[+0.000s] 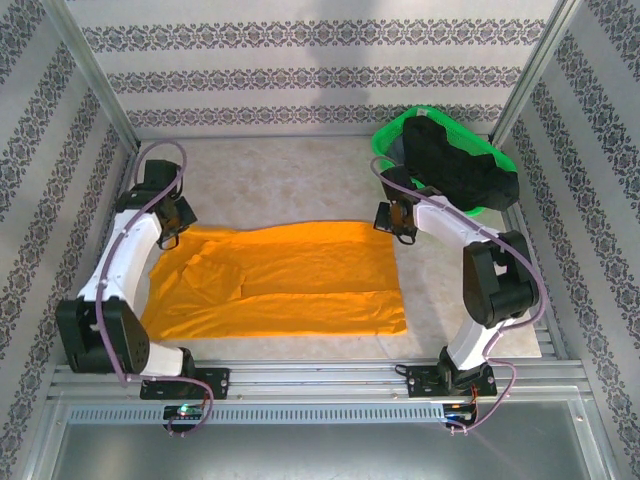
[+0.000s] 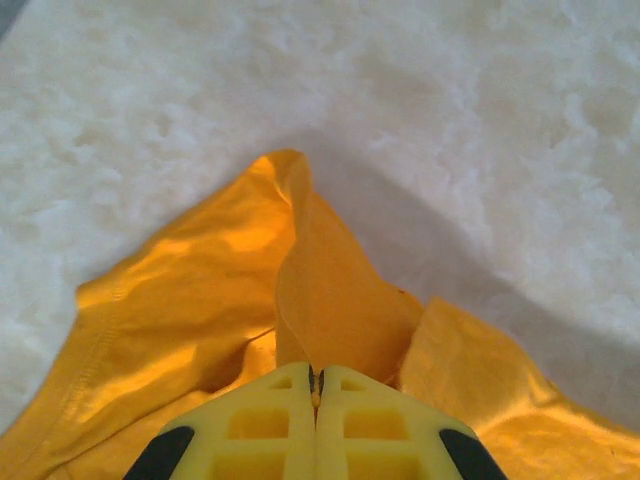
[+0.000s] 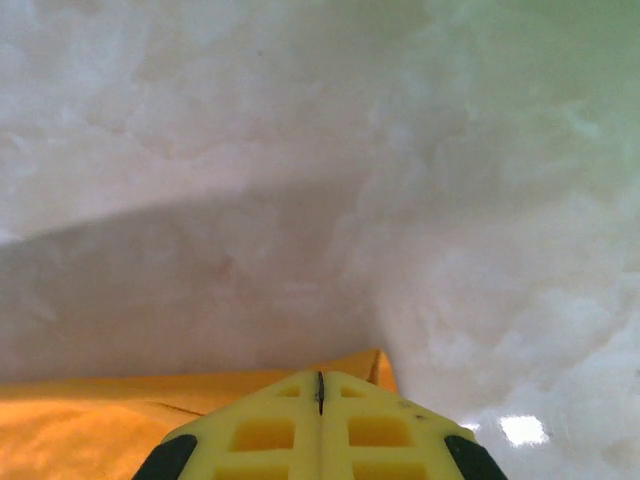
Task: Fold and stack the t-shirts
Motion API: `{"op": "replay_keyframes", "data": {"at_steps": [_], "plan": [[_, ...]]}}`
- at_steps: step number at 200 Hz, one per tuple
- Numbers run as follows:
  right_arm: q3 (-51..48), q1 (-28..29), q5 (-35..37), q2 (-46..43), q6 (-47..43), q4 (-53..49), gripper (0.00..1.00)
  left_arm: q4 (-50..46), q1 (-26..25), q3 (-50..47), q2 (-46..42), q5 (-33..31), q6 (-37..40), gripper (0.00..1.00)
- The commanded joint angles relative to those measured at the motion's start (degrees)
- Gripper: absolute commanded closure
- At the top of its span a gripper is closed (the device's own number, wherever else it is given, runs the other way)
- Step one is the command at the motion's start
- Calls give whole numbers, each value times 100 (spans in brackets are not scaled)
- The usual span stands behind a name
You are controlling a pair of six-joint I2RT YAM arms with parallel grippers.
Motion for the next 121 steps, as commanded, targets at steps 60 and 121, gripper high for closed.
{"op": "replay_keyframes", "data": {"at_steps": [60,121], "plan": [[-967,39,-376,-837,-173,-137,100,-713,183,-1335,-1754,-518,-658,100],[-1658,107,-548,-1252,-212,-205,100,-1121,184,-1844,-2118,-577,-904,100]]}}
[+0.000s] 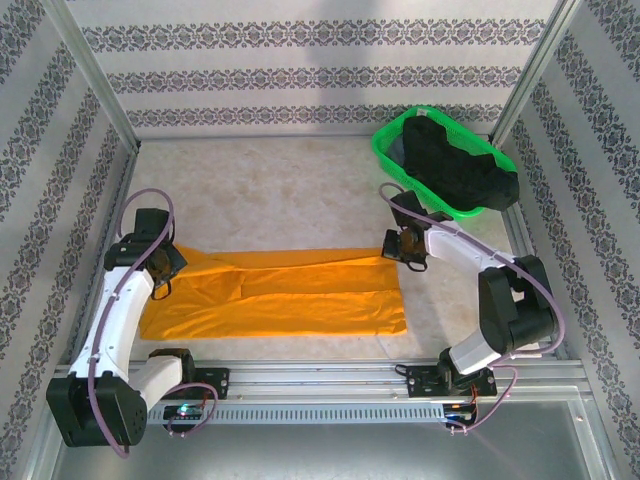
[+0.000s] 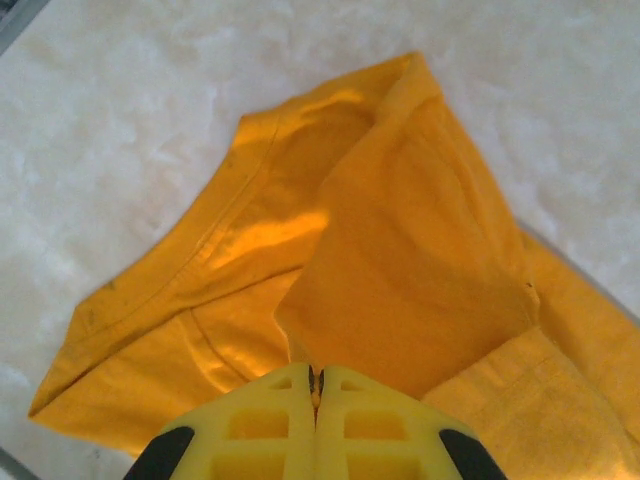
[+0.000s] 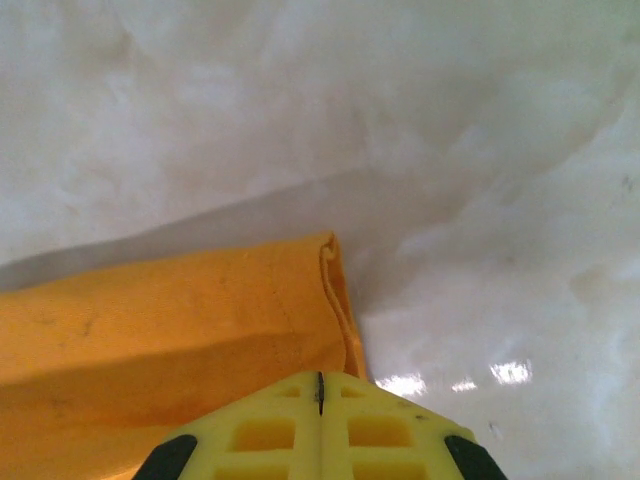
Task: Fold and stack the t-shirts
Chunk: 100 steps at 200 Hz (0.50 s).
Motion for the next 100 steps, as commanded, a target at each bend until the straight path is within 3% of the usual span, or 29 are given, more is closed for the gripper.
{"op": "replay_keyframes", "data": {"at_steps": [1,46,100], "plan": [[-209,71,-72,-253,-85,-148,100,-452,46,-58,-215,-224,-241,100],[-322,212,-2,-502,17,-352,100,-747,46,-297,-703,-510,-441,100],[-569,331,-86,-558,120,-421,100,-802,46,-430,-464,-428,-806,100]]}}
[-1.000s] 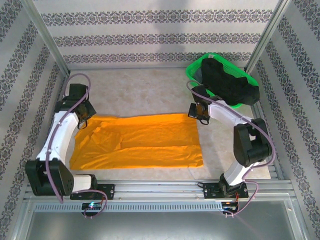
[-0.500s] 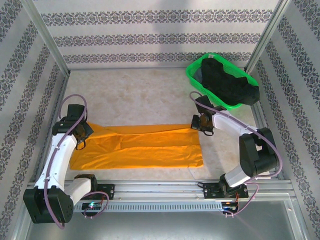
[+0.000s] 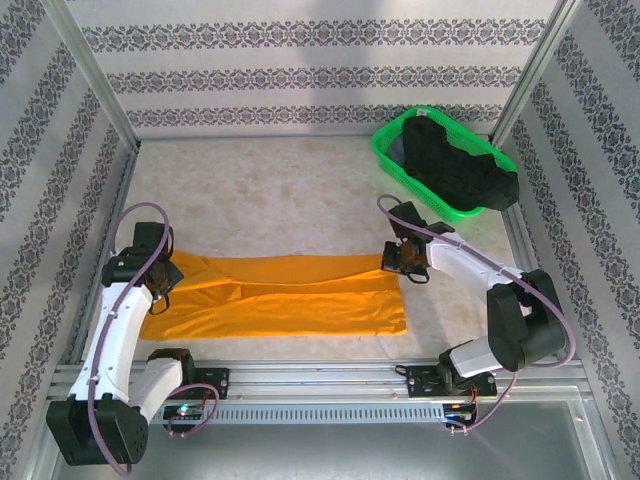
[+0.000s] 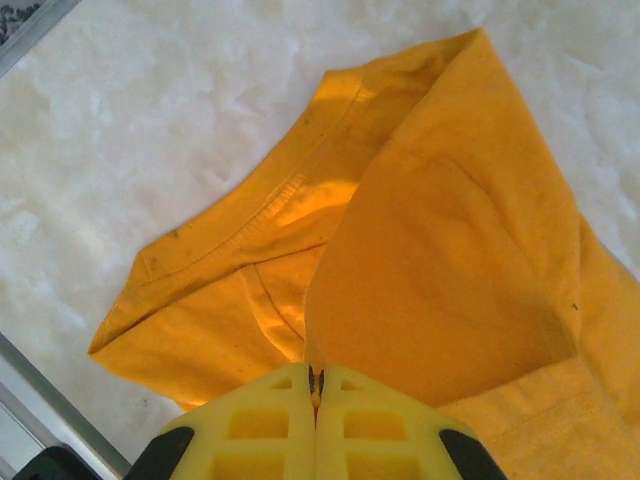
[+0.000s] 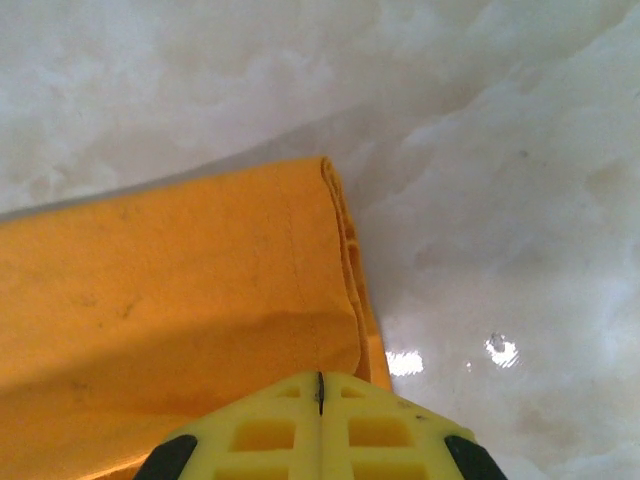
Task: Fold and stack the t-shirts
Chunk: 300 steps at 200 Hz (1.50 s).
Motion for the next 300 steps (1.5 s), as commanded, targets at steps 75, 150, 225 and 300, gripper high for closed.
{"op": "replay_keyframes", "data": {"at_steps": [75,150,225,300], "plan": [[-284,54,-54,-245,310,-382,88,-180,44,-831,-7,183,-1248,100],[-299,-42,-234,-455,438,-543,75,-247,43,-859,-126,389,-1481,100],[177,58,-188,-116,445,-354,74,-1112,-183,-811,-656,836,-2356,100],[348,53,-283,120,454,-211,74,-995,-1056,-991,-556,883,-3070,100]]}}
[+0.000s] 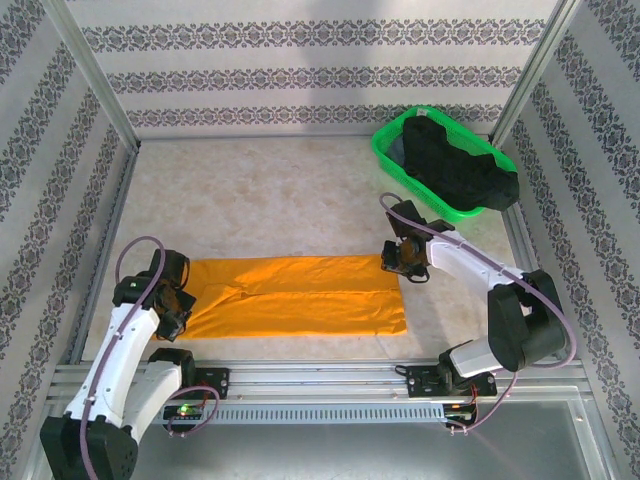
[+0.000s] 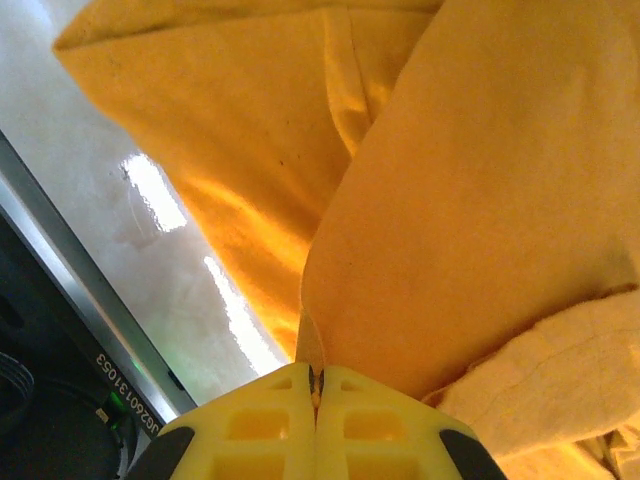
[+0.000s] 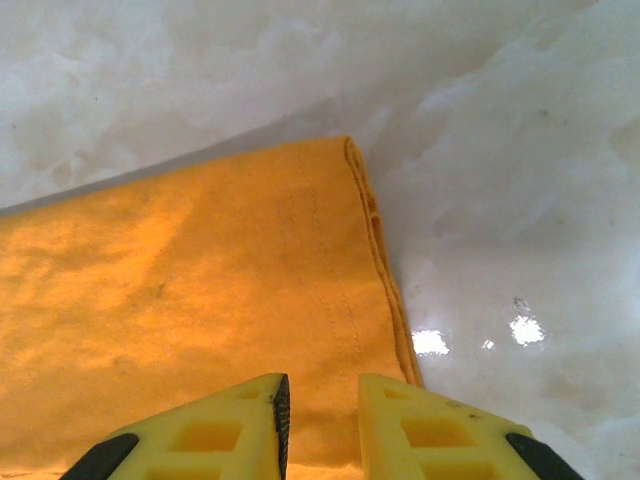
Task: Fold and stack the t-shirts
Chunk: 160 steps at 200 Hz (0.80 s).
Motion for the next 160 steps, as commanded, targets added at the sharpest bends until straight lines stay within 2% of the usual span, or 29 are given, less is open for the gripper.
{"op": "replay_keyframes", "data": {"at_steps": [1,73,95,126,160], "plan": [[157,27,-56,103,106,25,74,-149,-253,-24,142,-20,-363,100],[119,20,-52,118,131,34,73,461,-703,-324,666,24,-483,100],[97,23,-39,115,174,38,73,727,-729,-406,864,62,-378,100],[68,20,-58,133,245,86,73,1405,-773,-525,1317,458,-130,100],[69,20,-75,174,316,104,73,1541,-826,-398,1547,412,-43,100]]}}
